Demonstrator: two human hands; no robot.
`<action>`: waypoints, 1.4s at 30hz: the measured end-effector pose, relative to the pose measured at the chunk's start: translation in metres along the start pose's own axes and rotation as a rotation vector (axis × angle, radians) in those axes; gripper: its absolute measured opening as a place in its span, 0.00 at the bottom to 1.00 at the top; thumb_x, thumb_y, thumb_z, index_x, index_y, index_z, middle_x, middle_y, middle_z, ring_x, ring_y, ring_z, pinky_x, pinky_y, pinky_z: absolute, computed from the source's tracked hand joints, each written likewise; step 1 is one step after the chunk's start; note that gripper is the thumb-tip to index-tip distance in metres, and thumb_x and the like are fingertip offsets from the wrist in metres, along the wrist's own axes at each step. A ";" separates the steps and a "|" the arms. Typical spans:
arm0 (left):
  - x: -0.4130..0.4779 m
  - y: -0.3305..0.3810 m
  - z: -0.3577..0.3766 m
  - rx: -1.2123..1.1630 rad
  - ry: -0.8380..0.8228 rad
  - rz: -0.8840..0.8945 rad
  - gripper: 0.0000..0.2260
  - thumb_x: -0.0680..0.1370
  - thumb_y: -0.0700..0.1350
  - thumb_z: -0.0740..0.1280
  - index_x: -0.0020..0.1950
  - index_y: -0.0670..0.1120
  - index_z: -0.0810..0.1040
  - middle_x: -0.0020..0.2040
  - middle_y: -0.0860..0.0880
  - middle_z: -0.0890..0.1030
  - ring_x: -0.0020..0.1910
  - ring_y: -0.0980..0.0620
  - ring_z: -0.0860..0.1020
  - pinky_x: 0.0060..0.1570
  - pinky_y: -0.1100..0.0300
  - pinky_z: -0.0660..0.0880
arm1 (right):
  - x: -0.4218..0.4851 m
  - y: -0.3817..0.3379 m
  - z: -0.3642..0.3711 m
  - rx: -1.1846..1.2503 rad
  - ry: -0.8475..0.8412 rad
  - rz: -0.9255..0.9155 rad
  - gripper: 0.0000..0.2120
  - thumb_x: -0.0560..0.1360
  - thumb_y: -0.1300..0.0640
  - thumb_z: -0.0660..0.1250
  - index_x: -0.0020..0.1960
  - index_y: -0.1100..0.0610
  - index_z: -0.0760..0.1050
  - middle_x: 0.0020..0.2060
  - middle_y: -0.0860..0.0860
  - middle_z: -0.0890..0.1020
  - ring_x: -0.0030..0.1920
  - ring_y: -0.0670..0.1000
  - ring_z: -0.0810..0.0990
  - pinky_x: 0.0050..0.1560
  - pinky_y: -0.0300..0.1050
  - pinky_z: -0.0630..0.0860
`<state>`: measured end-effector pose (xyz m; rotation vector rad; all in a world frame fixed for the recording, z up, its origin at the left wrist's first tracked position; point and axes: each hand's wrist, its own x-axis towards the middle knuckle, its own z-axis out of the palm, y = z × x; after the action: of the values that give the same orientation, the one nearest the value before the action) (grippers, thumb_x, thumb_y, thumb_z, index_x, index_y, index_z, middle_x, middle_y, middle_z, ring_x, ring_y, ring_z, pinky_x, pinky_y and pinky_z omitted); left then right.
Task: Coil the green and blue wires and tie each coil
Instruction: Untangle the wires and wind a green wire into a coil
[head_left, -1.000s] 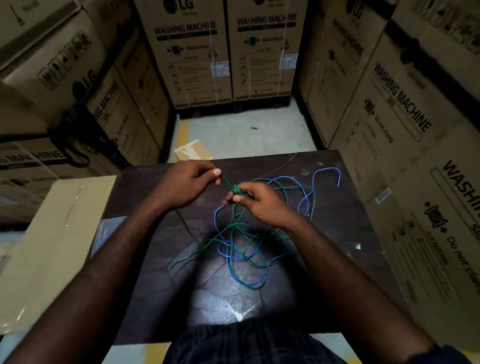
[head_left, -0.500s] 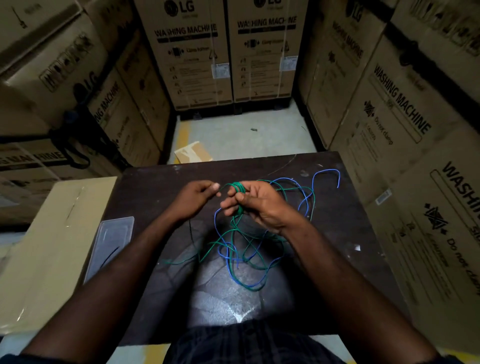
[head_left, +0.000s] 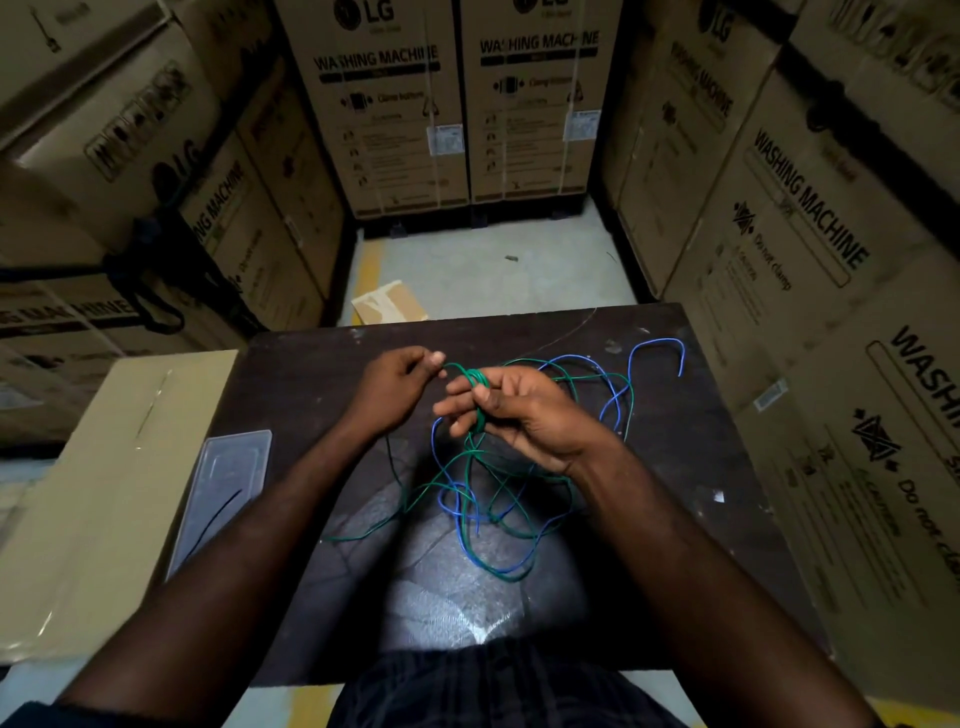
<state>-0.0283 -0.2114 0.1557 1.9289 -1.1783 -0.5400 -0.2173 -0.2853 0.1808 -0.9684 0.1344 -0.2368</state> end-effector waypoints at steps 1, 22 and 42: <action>-0.001 -0.001 0.002 0.014 -0.019 0.000 0.18 0.75 0.60 0.60 0.35 0.48 0.78 0.33 0.49 0.80 0.33 0.59 0.75 0.40 0.54 0.72 | 0.000 0.000 0.001 0.006 0.005 -0.003 0.11 0.75 0.63 0.58 0.54 0.65 0.73 0.46 0.56 0.85 0.40 0.51 0.84 0.50 0.39 0.77; -0.059 0.031 0.021 0.217 -0.397 0.229 0.11 0.82 0.47 0.60 0.47 0.49 0.80 0.31 0.55 0.73 0.32 0.63 0.72 0.37 0.71 0.66 | 0.016 0.017 -0.026 -0.054 0.419 -0.208 0.09 0.79 0.66 0.57 0.57 0.61 0.73 0.54 0.56 0.83 0.58 0.51 0.80 0.64 0.47 0.71; -0.027 0.070 -0.027 0.312 -0.196 0.428 0.09 0.77 0.51 0.63 0.45 0.49 0.81 0.40 0.54 0.82 0.40 0.56 0.79 0.42 0.54 0.75 | 0.006 0.025 -0.026 -0.740 0.297 -0.113 0.18 0.80 0.48 0.55 0.53 0.56 0.80 0.49 0.48 0.85 0.53 0.44 0.81 0.61 0.45 0.74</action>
<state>-0.0602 -0.1940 0.2267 1.8211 -1.8346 -0.3325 -0.2133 -0.2941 0.1460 -1.6754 0.4620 -0.4515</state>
